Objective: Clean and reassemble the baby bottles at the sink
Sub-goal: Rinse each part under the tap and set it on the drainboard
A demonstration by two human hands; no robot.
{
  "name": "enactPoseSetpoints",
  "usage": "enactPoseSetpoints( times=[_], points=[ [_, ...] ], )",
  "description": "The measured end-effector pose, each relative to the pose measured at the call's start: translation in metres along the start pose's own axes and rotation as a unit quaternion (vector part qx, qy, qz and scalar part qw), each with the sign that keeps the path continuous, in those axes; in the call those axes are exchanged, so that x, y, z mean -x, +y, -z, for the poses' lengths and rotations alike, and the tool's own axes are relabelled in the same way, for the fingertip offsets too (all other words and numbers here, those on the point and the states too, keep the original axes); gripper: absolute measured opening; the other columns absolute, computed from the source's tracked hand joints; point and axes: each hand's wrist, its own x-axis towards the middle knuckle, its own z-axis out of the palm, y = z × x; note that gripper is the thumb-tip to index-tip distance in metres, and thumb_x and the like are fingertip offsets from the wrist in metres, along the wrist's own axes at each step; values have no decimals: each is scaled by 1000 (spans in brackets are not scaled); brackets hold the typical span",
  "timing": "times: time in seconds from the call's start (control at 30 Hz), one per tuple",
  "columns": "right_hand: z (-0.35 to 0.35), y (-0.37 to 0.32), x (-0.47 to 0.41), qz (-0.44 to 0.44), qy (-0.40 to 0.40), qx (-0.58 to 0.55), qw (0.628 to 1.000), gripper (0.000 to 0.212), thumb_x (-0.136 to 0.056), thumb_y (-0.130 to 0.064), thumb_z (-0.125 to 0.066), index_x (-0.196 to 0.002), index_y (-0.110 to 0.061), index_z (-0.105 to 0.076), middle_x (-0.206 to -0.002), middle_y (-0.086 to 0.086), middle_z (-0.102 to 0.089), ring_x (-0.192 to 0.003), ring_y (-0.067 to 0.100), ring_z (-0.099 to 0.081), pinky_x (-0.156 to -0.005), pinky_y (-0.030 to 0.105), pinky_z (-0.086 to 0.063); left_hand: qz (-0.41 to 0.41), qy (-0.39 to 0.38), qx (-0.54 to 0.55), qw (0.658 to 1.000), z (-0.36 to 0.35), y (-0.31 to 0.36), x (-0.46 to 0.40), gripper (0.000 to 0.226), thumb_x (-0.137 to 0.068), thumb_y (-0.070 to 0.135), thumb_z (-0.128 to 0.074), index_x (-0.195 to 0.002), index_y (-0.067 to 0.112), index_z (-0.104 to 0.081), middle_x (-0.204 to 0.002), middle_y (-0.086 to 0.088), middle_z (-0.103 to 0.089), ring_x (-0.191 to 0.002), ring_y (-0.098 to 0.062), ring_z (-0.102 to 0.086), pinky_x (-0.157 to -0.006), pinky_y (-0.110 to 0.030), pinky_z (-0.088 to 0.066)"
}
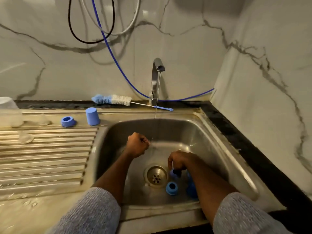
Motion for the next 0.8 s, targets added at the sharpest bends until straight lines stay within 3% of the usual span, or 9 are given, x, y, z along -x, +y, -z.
enactPoseSetpoints(
  times=[0.1, 0.23, 0.33, 0.43, 0.5, 0.57, 0.8],
  points=[
    [-7, -2, -5, -15, 7, 11, 1000, 39, -70, -9, -85, -102, -26, -71, -109, 0, -61, -88, 17, -57, -62, 28, -43, 18, 34, 43, 998, 5, -3, -2, 14, -92, 6, -67, -81, 2, -74, -76, -5, -72, -63, -19, -67, -55, -22, -56],
    [-9, -12, -11, 0, 29, 27, 999, 34, -77, -17, -81, -108, -24, -68, -115, 3, -60, -83, 15, -51, -76, 33, -42, 40, 34, 77, 996, 4, 1, -2, 12, -94, 9, -67, -84, 6, -73, -83, -6, -72, -69, -18, -68, -50, -15, -49],
    [5, -21, -15, 19, 129, -99, 987, 33, -83, -24, -76, -114, -24, -66, -114, 3, -65, -96, 20, -62, -84, 37, -53, 50, 24, 95, 994, 1, 3, -1, 7, -94, 8, -65, -94, 6, -72, -90, -12, -72, -76, -26, -72, -43, -18, -46],
    [28, -34, -23, 53, 254, -311, 914, 30, -88, -15, -72, -117, -17, -66, -114, 7, -68, -98, 23, -66, -80, 34, -55, 66, 14, 112, 992, -2, 6, 1, 16, -96, 9, -62, -110, 13, -69, -98, -12, -72, -84, -29, -74, -52, -34, -58],
    [37, -44, -28, 60, 264, -467, 842, 30, -91, -8, -68, -119, -15, -64, -114, 11, -68, -87, 23, -70, -67, 33, -58, 64, 14, 127, 990, -5, 6, -1, 24, -98, 8, -60, -119, 14, -68, -100, -12, -71, -87, -29, -74, -60, -42, -62],
    [40, -49, -30, 77, 246, -553, 792, 29, -95, -7, -65, -122, -16, -61, -115, 13, -67, -78, 19, -71, -61, 26, -57, 58, 22, 138, 988, -8, 7, -3, 24, -99, 8, -59, -120, 12, -69, -100, -13, -72, -85, -27, -74, -63, -47, -63],
    [40, -49, -31, 121, 225, -612, 749, 27, -95, -7, -65, -118, -22, -63, -110, 3, -68, -98, 22, -71, -76, 29, -61, 27, 33, 167, 985, -16, 9, -5, 15, -100, 12, -59, -105, 14, -74, -93, -10, -73, -82, -24, -73, -66, -48, -63]
  ],
)
